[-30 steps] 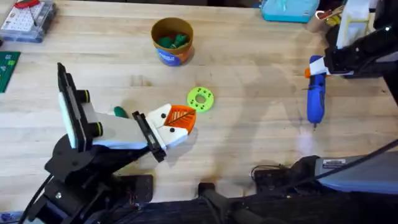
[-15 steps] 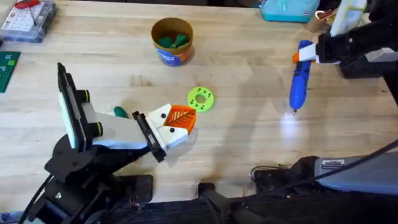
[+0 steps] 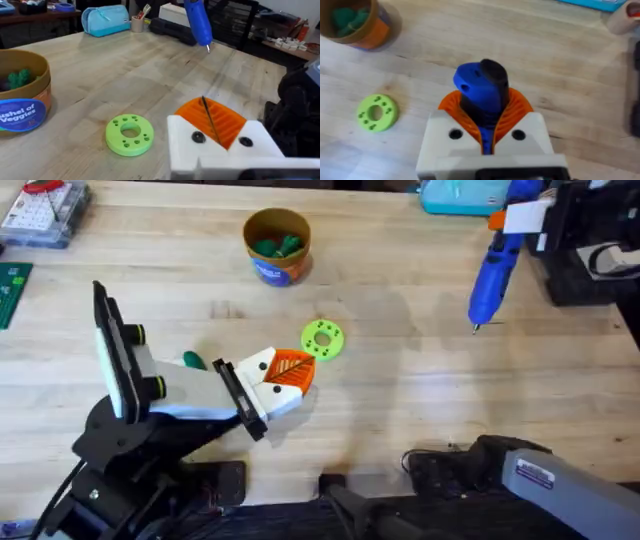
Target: Pick up the gripper from the table and insert it into the empty holder that is missing its gripper. Then pick up a screw, insert it into the mounting hole, and use the screwdriver to tighten it. Finally, clean up the table by picking up the vegetable and placing it into the bucket.
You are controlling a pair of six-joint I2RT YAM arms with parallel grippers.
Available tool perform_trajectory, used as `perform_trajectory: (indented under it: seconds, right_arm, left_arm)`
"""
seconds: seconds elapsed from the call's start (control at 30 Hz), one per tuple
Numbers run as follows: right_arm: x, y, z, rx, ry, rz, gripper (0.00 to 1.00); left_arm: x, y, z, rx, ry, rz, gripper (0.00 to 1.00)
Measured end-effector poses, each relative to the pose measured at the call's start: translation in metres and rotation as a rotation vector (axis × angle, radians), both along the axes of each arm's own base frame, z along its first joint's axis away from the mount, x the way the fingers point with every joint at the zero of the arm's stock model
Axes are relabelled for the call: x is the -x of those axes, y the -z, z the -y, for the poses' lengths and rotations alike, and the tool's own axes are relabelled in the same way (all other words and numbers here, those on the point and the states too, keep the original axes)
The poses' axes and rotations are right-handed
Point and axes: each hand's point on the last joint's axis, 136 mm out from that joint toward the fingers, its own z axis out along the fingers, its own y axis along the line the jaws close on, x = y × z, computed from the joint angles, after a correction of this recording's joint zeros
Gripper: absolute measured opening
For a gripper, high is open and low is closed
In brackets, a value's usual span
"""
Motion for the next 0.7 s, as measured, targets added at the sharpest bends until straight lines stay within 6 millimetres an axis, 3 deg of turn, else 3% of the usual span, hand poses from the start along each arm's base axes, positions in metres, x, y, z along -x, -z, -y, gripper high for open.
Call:
perform_trajectory:
  seconds: [0.2,0.33,0.5,0.7]
  right_arm:
    - [0.005,0.005,-0.009,-0.080,0.031,-0.046,0.062]
    - [0.004,-0.008,-0.016,-0.110,0.009,0.002,0.062]
    - [0.023,-0.029,-0.028,-0.133,-0.028,0.096,0.062]
    - [0.037,-0.044,-0.062,-0.204,-0.146,0.271,0.063]
  left_arm:
    - [0.000,0.001,0.000,-0.002,0.000,-0.004,0.017]
    - [0.000,0.001,0.000,-0.002,0.000,-0.004,0.017]
    - [0.000,0.001,0.000,-0.002,0.000,-0.004,0.017]
    - [0.000,0.001,0.000,-0.003,0.000,-0.004,0.017]
